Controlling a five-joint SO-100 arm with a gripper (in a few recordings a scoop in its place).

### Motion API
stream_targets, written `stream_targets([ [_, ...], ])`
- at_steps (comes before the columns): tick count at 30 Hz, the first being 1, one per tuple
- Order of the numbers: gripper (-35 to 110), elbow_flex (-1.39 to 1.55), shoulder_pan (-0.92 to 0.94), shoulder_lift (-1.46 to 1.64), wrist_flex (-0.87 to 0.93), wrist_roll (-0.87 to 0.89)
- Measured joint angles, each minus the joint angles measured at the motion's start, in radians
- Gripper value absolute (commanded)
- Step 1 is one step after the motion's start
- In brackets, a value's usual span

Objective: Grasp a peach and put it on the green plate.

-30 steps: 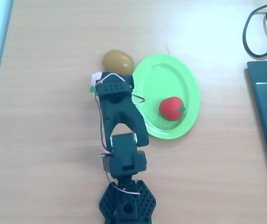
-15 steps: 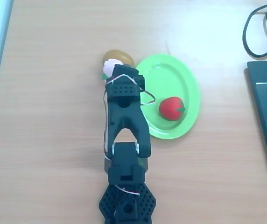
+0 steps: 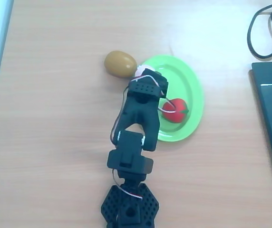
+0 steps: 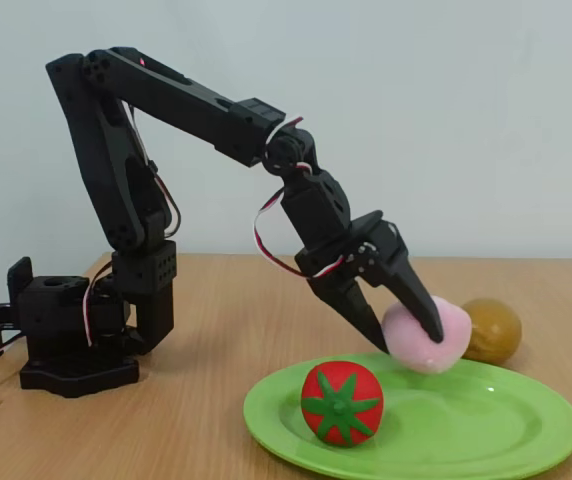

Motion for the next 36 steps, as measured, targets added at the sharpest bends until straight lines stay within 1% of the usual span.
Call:
stream_targets([
  [17,20,-0.020,0.051,-0.092,-0.017,0.025],
  [36,26,-0.020,0.048,-0.110,-0.020,0.034],
])
